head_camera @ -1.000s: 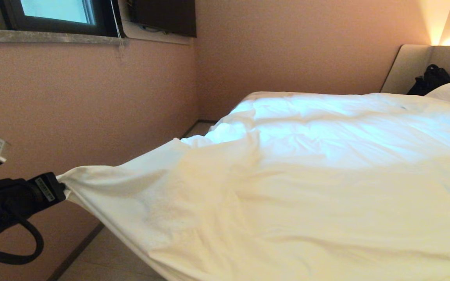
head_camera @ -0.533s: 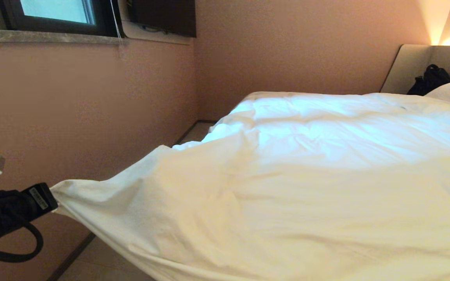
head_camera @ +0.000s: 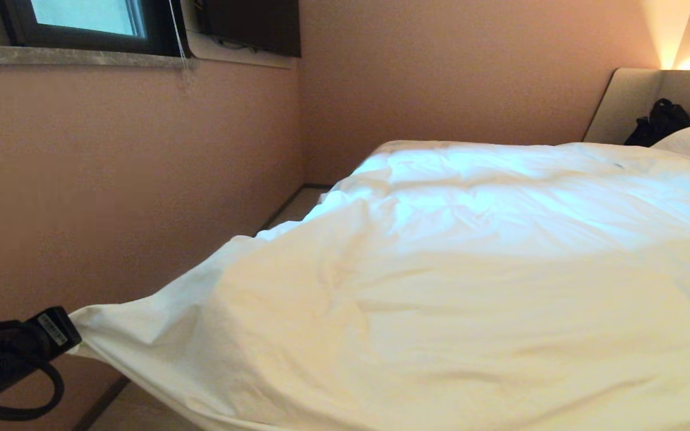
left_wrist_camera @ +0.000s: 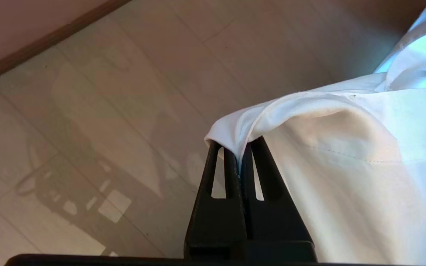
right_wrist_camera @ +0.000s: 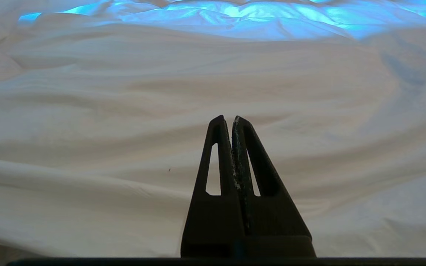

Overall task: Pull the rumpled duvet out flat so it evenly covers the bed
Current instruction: Flatten the corners of the folded blanket

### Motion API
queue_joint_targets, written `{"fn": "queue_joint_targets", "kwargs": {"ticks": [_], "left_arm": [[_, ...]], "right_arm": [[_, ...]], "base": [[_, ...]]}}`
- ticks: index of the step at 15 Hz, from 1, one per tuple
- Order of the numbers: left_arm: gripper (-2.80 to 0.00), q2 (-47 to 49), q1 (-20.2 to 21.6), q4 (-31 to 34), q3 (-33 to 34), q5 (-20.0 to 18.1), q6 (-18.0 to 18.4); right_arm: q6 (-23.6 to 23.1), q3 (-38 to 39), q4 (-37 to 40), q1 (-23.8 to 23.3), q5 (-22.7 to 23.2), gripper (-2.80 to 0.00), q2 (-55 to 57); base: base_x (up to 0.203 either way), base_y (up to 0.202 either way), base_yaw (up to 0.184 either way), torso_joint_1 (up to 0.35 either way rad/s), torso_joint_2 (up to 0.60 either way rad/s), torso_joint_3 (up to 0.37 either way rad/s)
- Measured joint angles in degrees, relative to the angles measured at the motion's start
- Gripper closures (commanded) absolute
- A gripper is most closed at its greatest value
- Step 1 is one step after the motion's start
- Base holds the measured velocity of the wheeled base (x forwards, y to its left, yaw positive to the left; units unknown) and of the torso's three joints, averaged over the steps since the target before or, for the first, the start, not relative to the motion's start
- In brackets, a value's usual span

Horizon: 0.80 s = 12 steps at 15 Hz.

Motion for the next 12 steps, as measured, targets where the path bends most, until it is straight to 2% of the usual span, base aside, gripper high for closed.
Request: {"fn": "queue_joint_targets", "kwargs": {"ticks": [5,12], "left_arm": [[0.00,-0.01,1.40,-0.06,2.20,0.04,-0.52],[0.00,-1.80,1.65,-0.06,8.84,-0.22,-1.40]], "right_arm": [[0.00,0.00,0.00,0.00,0.00,0.00,0.00],[0.00,0.00,0.00,0.00,-0.02,0.00,0.00]], "base": [[0.000,0.000,0.000,0.000,0.00,0.000],[0.000,0.000,0.000,0.000,0.00,0.000]]}}
